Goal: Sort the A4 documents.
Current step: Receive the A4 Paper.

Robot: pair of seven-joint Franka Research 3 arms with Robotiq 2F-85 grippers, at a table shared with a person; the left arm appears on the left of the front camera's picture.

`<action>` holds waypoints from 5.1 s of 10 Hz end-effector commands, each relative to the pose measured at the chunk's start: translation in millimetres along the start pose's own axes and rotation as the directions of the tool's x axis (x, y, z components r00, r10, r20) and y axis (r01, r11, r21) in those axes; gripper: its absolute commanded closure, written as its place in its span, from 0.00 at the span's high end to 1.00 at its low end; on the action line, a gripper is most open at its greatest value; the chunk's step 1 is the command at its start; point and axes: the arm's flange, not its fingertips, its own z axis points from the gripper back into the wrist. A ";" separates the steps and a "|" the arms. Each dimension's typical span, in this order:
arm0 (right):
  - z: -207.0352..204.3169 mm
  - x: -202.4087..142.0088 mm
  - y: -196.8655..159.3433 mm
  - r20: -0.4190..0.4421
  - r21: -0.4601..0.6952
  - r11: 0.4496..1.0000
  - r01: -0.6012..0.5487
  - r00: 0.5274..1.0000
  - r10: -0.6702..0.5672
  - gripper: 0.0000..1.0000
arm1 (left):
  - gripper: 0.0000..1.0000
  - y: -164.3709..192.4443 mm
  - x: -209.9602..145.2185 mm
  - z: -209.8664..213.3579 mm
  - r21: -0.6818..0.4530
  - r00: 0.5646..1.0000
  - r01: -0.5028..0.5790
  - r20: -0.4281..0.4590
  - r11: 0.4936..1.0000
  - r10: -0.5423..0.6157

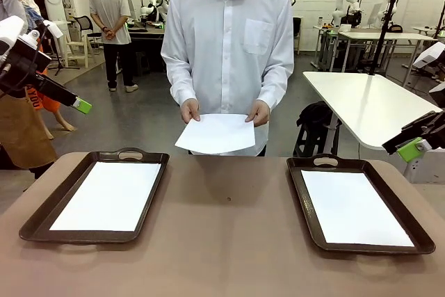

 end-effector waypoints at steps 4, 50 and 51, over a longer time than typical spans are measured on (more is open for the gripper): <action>-0.2 0.0 0.1 0.006 0.005 1.000 -0.005 1.000 0.005 1.00 | 1.00 0.6 0.0 1.1 0.005 1.000 0.011 0.001 1.000 -0.011; -265.6 111.9 -187.9 0.346 0.543 0.612 0.576 0.510 -0.787 1.00 | 1.00 0.6 0.0 1.1 0.005 1.000 0.011 0.001 1.000 -0.011; -268.2 114.7 -186.4 0.337 0.569 0.601 0.561 0.508 -0.793 1.00 | 1.00 0.6 0.0 1.1 0.005 1.000 0.011 0.001 1.000 -0.011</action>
